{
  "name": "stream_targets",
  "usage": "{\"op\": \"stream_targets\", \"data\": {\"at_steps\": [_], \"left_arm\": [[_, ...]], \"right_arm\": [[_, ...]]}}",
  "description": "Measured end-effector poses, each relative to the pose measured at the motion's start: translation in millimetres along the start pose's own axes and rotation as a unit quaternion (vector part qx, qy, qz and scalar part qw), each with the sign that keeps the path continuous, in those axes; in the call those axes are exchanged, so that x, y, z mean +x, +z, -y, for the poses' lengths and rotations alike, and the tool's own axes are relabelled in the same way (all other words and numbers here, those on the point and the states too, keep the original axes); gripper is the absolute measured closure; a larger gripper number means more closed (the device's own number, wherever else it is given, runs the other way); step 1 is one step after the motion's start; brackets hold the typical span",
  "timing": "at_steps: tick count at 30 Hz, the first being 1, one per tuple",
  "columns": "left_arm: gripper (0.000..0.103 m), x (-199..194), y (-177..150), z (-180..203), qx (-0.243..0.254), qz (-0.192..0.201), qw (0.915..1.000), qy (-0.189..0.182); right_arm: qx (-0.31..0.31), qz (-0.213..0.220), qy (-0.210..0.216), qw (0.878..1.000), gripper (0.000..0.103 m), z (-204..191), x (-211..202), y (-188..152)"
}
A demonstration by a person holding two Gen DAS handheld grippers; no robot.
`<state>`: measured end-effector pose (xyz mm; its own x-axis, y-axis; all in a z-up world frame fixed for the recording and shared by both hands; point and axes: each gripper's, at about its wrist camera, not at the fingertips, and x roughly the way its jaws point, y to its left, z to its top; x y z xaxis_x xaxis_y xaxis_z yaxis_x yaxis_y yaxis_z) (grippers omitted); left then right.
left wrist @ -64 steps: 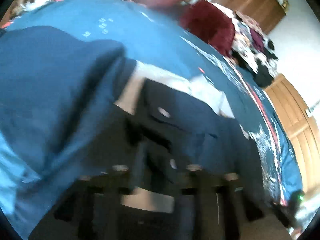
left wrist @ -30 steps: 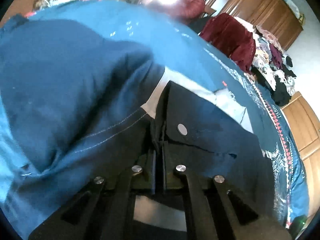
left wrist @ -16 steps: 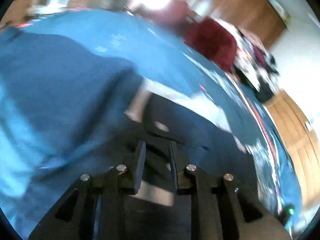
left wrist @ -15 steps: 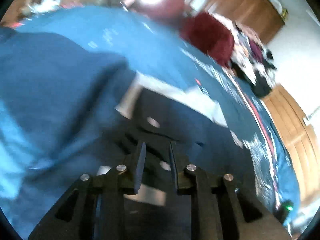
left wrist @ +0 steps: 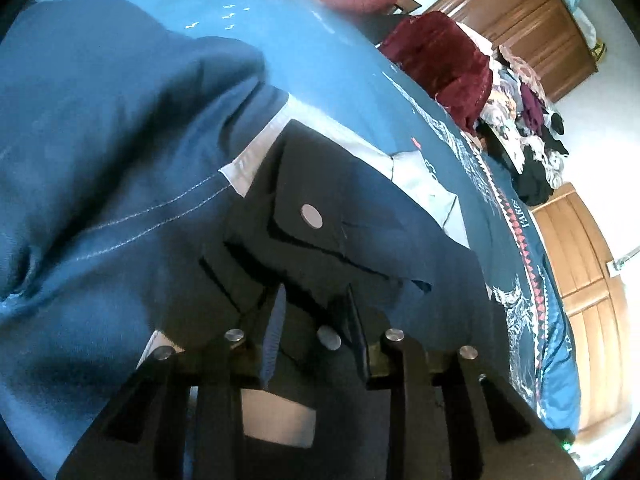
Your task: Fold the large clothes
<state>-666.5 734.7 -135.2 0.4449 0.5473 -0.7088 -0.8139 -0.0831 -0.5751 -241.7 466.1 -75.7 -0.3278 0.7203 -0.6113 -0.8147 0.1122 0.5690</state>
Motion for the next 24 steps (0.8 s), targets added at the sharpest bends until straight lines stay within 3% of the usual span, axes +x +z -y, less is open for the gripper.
{"op": "stream_targets", "data": {"at_steps": [3,7,16,19,21,24], "left_arm": [[0.073,9.5,6.0,-2.1,-0.017,0.014,0.9997,0.007],[0.075,6.3,4.3,1.8,-0.029,0.000,0.9995,0.012],[0.069,13.1,6.1,3.0,-0.032,0.017,0.9992,0.018],[0.094,16.5,7.3,6.3,-0.018,0.032,0.9985,0.040],[0.097,6.4,7.6,8.4,-0.017,0.050,0.9981,0.032],[0.098,-36.5,8.0,18.7,0.002,0.109,0.9937,0.024]], "right_arm": [[-0.002,0.000,0.000,1.000,0.032,-0.2,-0.6,-0.2],[-0.002,0.000,0.001,1.000,0.032,-0.4,-1.2,-0.5],[-0.009,0.001,0.002,1.000,0.028,-1.7,-2.0,-0.7],[-0.009,0.002,0.000,1.000,0.029,-2.1,-2.3,-0.4],[-0.006,0.006,-0.004,1.000,0.033,-1.6,-4.6,-0.2],[0.008,0.013,0.004,1.000,0.037,3.9,-8.8,0.5]]}}
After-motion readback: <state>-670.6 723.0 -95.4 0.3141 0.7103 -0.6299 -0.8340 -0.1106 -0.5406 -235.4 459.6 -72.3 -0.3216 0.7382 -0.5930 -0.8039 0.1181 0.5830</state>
